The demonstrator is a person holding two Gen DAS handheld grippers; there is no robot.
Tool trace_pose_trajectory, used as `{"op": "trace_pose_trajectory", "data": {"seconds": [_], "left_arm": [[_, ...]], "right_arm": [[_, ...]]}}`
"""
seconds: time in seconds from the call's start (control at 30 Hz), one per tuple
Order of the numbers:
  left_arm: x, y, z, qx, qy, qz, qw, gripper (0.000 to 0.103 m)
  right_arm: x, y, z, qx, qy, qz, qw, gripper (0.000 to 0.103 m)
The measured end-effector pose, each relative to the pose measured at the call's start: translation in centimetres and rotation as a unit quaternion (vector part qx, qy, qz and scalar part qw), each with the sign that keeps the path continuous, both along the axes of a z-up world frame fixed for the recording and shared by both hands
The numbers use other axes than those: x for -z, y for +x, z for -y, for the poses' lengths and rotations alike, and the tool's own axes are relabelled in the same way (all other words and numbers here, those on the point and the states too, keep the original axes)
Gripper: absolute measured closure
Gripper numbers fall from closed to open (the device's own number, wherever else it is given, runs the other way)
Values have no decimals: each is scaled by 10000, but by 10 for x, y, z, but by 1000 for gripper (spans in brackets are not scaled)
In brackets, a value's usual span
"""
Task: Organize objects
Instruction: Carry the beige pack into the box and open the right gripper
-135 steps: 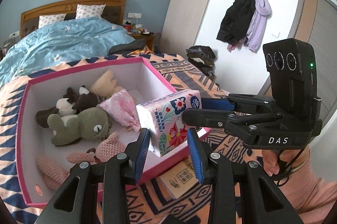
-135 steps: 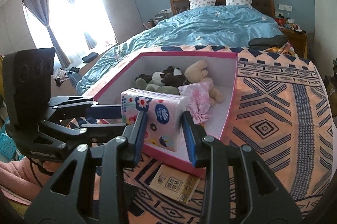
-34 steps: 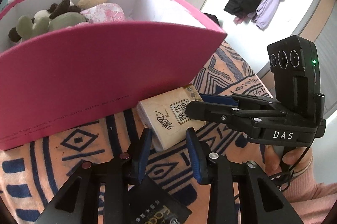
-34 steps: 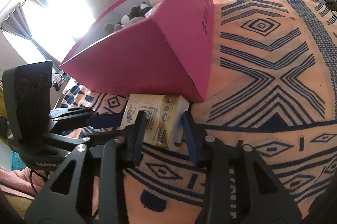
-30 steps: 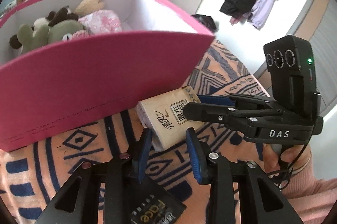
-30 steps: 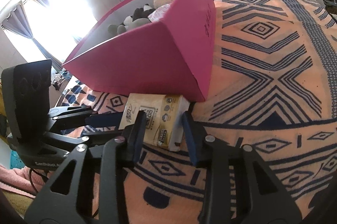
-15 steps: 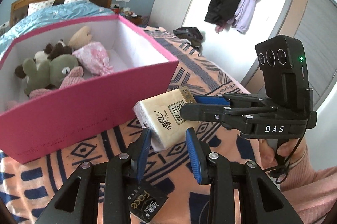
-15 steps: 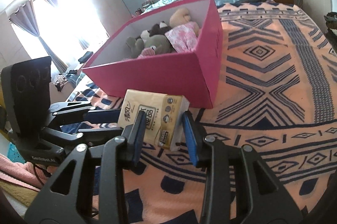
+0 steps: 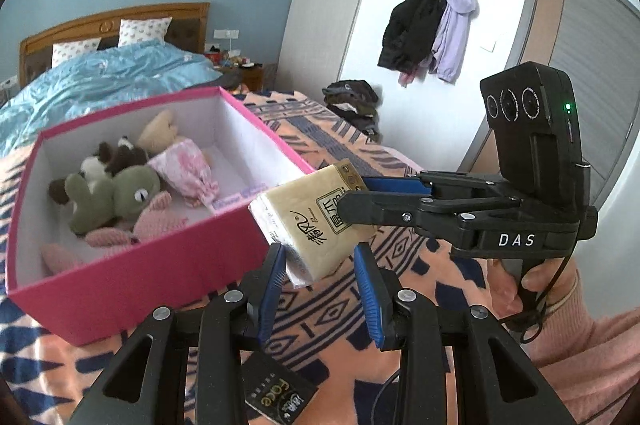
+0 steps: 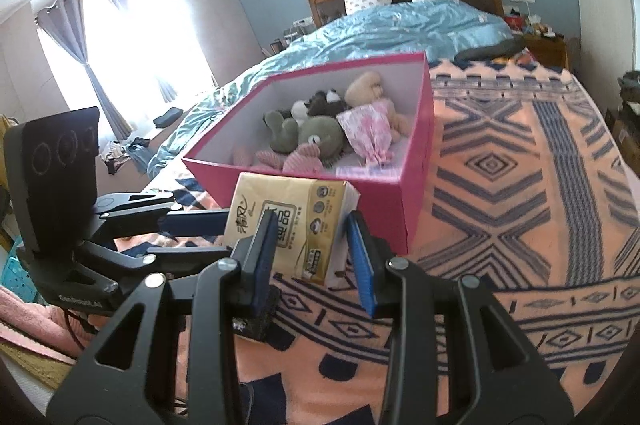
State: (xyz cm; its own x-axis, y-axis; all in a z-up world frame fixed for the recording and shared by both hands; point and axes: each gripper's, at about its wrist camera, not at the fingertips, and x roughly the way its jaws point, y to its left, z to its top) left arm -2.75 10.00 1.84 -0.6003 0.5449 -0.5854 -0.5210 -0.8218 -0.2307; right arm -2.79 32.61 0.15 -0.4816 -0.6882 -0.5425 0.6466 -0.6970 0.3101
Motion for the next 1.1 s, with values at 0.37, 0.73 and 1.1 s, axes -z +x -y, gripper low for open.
{"op": "trace_pose_trajectory", "data": {"seconds": [0.37, 0.73, 1.1], "left_arm": [[-19, -26, 7, -215, -104, -280, 9993, 68], [-21, -64, 15, -382, -133, -177, 9990, 68], [-4, -104, 24, -422, 15, 277, 9987, 68]], "right_arm": [[-22, -22, 10, -83, -73, -355, 9993, 64], [-25, -60, 23, -87, -97, -388, 9992, 64], [-15, -89, 32, -43, 4, -265, 9996, 64]]}}
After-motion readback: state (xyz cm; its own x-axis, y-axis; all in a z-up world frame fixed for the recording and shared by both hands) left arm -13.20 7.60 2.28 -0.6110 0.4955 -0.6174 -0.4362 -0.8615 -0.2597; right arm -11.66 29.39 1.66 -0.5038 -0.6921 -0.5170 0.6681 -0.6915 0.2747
